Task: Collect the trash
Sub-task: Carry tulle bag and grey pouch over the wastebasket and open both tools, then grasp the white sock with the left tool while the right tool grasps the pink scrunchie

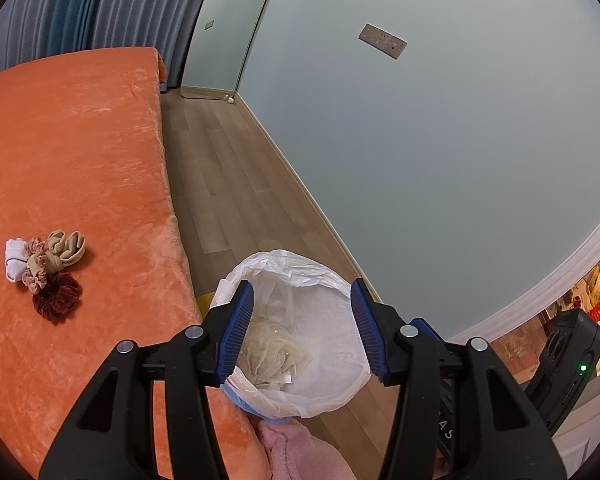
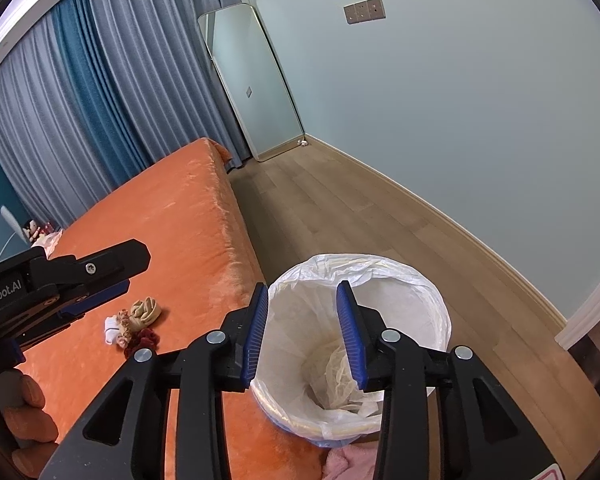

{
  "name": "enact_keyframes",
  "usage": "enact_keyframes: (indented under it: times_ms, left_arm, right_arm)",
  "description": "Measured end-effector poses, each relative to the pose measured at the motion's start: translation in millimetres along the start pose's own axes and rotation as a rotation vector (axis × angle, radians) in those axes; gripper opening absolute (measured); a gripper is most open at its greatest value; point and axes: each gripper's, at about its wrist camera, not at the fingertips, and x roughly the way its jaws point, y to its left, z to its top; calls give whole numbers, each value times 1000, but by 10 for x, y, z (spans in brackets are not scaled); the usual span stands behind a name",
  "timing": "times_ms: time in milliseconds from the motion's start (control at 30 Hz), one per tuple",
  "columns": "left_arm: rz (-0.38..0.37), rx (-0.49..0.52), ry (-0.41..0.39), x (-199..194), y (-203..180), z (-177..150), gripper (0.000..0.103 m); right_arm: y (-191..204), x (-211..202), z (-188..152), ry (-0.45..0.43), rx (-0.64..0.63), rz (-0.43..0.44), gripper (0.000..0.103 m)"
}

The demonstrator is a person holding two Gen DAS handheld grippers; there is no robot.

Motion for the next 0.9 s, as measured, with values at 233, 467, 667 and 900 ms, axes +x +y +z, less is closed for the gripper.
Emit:
enact_keyframes:
  times_ms: [233,467,667,900]
  left_arm:
    - [11,-11,-8,-82,95,-12,48]
    - [34,-36,-12,-157,278,-49,49]
    - [59,-74,-16,-238,493,-60,54]
    - [90,-121,-25,-343,787,-78,61]
  right_arm:
    - [100,-15,-22,5,-18,12,37]
    - [246,9,-50,16,-47,21,38]
    - [427,27,-71,27,-74,42,39]
    - [746,85,-168,48,-134,68,43]
